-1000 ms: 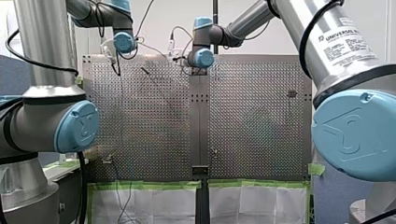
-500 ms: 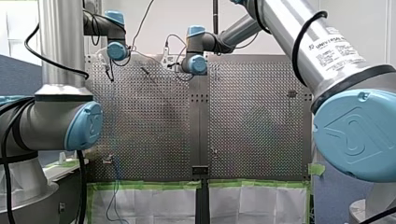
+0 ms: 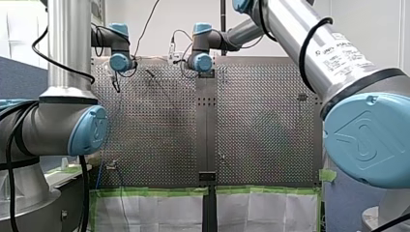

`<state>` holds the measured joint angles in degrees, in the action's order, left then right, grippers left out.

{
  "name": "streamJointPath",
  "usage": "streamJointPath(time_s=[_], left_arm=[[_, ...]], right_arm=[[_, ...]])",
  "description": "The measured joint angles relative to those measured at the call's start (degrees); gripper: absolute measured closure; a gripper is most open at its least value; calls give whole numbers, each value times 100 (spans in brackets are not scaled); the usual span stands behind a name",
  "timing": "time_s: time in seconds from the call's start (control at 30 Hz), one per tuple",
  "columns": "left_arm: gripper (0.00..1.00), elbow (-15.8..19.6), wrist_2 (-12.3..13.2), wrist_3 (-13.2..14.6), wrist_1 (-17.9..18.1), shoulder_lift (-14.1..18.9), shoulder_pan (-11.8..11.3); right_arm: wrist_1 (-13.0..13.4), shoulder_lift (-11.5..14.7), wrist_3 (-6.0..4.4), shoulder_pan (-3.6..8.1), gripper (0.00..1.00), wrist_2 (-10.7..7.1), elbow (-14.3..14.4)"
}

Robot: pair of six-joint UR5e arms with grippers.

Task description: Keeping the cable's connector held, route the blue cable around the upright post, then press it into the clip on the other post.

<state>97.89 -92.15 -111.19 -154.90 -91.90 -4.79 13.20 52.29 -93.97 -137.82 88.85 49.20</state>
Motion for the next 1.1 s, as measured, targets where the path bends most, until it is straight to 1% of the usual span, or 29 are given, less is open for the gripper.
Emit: streamJointPath(time_s=[0.17, 0.27, 0.4, 0.57, 0.8, 0.97, 1.1], left_arm=[[100, 0, -10, -46, 71, -66, -47], [100, 0, 43, -63, 104, -158, -62], [100, 0, 114, -72, 154, -227, -58], [100, 0, 137, -114, 191, -298, -70], [100, 0, 141, -94, 207, -484, -50], [100, 0, 140, -97, 236, -565, -22], [100, 0, 147, -46, 213, -714, 41]], right_arm=[[-2, -71, 30, 7, 100, 4, -279], [-8, -150, 51, 6, 100, 3, -345], [-17, -242, 73, 4, 100, 2, -366], [-28, -323, 93, -7, 100, 3, -370], [-82, -410, 134, 7, 100, 41, -370], [-170, -530, 231, 12, 100, 66, -359], [-227, -644, 306, 13, 100, 78, -320]])
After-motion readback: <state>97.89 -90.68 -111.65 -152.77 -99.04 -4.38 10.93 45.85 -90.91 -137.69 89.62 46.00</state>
